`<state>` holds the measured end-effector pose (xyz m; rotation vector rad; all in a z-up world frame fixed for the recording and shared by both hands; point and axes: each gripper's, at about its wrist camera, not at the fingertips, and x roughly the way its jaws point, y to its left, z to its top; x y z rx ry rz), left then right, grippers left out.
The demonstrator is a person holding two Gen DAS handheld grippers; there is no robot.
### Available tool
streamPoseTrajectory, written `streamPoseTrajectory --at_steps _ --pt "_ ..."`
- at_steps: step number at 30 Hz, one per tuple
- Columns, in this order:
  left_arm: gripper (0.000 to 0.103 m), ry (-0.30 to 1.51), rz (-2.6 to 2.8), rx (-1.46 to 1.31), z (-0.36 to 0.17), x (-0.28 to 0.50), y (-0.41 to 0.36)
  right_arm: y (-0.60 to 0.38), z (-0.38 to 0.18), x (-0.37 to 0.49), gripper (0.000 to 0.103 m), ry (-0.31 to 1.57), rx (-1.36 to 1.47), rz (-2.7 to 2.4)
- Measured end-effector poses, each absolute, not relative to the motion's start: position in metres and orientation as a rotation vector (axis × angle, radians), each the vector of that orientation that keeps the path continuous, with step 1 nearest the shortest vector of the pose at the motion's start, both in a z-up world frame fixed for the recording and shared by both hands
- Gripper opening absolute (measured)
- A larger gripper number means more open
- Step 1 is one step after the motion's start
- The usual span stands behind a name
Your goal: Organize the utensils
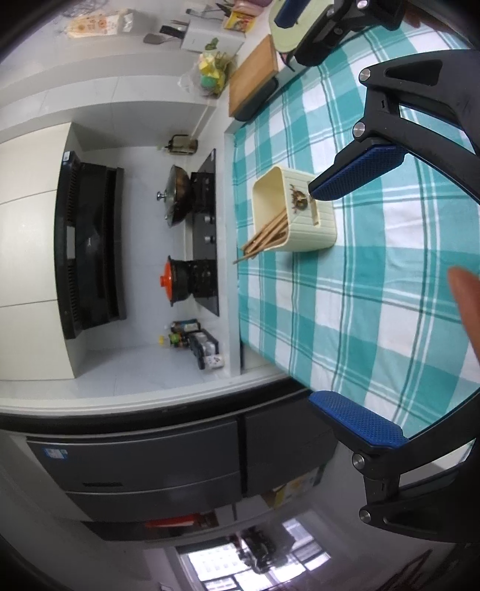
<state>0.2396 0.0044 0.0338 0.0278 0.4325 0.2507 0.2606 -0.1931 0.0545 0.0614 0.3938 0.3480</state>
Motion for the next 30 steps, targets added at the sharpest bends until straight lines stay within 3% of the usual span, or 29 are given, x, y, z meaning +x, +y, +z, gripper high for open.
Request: streamPoseTrajectory --at_steps 30 --pt "0.103 0.535 0.200 -0.006 0.024 0.231 0.011 -0.162 0.064 0.226 0.103 0.445 -0.056 0.353"
